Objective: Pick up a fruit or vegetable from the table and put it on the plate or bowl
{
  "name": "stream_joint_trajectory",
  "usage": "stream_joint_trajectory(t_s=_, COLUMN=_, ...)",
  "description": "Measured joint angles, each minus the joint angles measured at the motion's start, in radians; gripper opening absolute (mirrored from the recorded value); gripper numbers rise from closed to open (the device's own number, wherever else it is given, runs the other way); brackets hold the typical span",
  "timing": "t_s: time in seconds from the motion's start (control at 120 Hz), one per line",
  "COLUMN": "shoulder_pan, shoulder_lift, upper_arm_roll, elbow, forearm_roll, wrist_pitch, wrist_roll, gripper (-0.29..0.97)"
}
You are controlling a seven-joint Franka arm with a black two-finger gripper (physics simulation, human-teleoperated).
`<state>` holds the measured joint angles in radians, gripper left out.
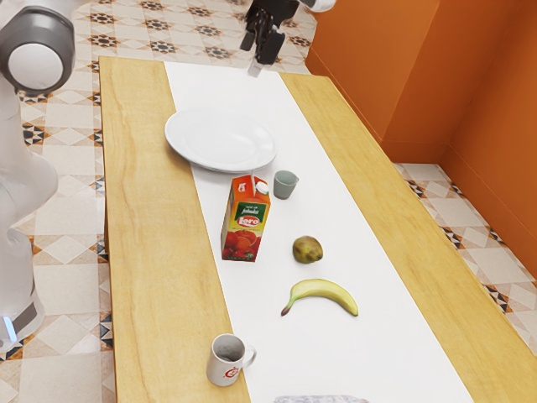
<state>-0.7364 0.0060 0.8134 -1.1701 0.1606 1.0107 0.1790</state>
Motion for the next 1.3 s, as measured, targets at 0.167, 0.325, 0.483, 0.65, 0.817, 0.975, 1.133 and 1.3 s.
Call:
stream_joint_trajectory(t_s=0.167, shoulder_pan=0.085, shoulder_lift=0.000, upper_arm_roll=0.000, elbow=-0.001, forearm_roll=0.005, wrist_pitch=0.093, wrist_roll=0.046, gripper=0.66)
stream_joint_trajectory(t_s=0.325, shoulder_pan=0.189, shoulder_lift=-0.001, upper_arm_roll=0.001, elbow=-0.001, forearm_roll=0.006, wrist_pitch=0.132, wrist_roll=0.079, gripper=0.66)
stream_joint_trajectory(t_s=0.483, shoulder_pan=0.429, shoulder_lift=0.018, upper_arm_roll=-0.103, elbow=0.134, forearm_roll=0.041, wrist_pitch=0.148, wrist_roll=0.100, gripper=0.66)
stream_joint_trajectory(t_s=0.65, shoulder_pan=0.434, shoulder_lift=0.161, upper_arm_roll=-0.356, elbow=0.141, forearm_roll=-0.130, wrist_pitch=0.191, wrist_roll=0.118, gripper=0.66)
stream_joint_trajectory(t_s=0.817, shoulder_pan=-0.531, shoulder_lift=0.017, upper_arm_roll=0.484, elbow=-0.184, forearm_roll=-0.171, wrist_pitch=0.306, wrist_roll=0.145, gripper=0.66)
stream_joint_trajectory(t_s=0.975, shoulder_pan=-1.250, shoulder_lift=-0.122, upper_arm_roll=1.031, elbow=-0.358, forearm_roll=-0.127, wrist_pitch=0.474, wrist_roll=0.117, gripper=0.66)
stream_joint_trajectory(t_s=1.133, shoulder_pan=-1.480, shoulder_lift=-0.199, upper_arm_roll=1.045, elbow=-0.456, forearm_roll=-0.109, wrist_pitch=0.670, wrist_roll=0.082, gripper=0.66)
stream_joint_trajectory(t_s=1.3, shoulder_pan=-1.560, shoulder_lift=-0.349, upper_arm_roll=1.046, elbow=-0.536, forearm_roll=-0.098, wrist_pitch=0.778, wrist_roll=0.033, gripper=0.66)
